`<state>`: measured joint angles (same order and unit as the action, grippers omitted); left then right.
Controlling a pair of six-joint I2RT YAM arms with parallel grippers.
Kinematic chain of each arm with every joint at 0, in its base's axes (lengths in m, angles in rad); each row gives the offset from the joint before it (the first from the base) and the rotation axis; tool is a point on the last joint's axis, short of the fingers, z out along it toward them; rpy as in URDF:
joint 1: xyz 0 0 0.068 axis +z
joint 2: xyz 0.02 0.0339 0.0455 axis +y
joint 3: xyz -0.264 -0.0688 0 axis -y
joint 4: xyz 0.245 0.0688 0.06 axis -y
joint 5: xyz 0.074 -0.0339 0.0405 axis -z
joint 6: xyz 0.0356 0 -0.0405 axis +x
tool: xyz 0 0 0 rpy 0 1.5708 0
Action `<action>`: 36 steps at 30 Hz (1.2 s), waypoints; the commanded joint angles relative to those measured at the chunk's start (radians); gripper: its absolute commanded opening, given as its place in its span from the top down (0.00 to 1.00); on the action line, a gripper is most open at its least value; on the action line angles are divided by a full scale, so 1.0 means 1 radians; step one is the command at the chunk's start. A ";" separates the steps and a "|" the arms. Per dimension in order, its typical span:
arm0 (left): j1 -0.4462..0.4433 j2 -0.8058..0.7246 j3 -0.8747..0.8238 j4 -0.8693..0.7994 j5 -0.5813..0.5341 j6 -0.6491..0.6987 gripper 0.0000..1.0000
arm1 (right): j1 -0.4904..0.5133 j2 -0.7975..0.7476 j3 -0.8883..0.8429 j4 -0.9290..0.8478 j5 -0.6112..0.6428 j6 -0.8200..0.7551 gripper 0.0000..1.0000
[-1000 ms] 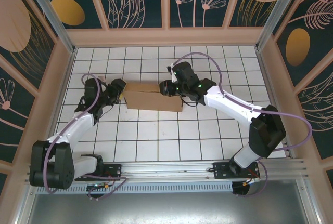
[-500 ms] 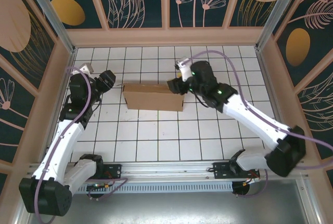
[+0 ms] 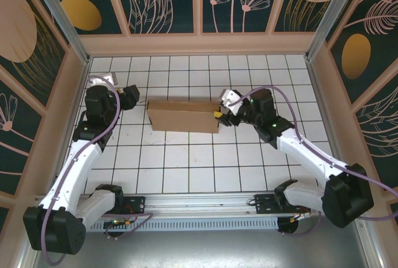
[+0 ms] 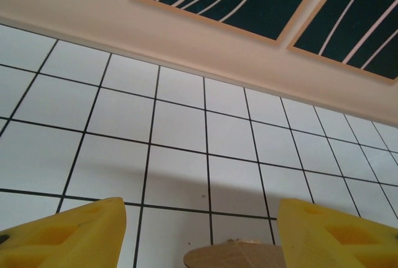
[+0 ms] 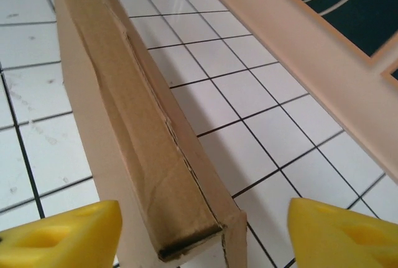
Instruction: Fold the paper box
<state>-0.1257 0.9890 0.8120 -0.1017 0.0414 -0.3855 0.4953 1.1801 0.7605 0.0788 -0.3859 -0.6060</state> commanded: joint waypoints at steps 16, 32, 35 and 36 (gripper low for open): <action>0.012 -0.005 -0.270 0.169 -0.146 -0.577 0.50 | -0.058 0.079 0.016 0.068 -0.234 -0.028 0.22; -0.102 0.210 -0.385 0.482 0.180 -0.711 0.57 | -0.133 -0.024 -0.002 0.114 -0.315 0.031 0.22; -0.146 0.224 -0.376 0.472 0.168 -0.704 0.56 | -0.142 -0.037 0.026 0.081 -0.327 0.033 0.23; -0.156 0.225 -0.374 0.467 0.166 -0.701 0.56 | -0.147 -0.043 0.034 0.075 -0.323 0.039 0.23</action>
<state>-0.2565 1.2018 0.4282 0.3340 0.1951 -1.0832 0.3595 1.1641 0.7631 0.1524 -0.6689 -0.5930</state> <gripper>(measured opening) 0.441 0.769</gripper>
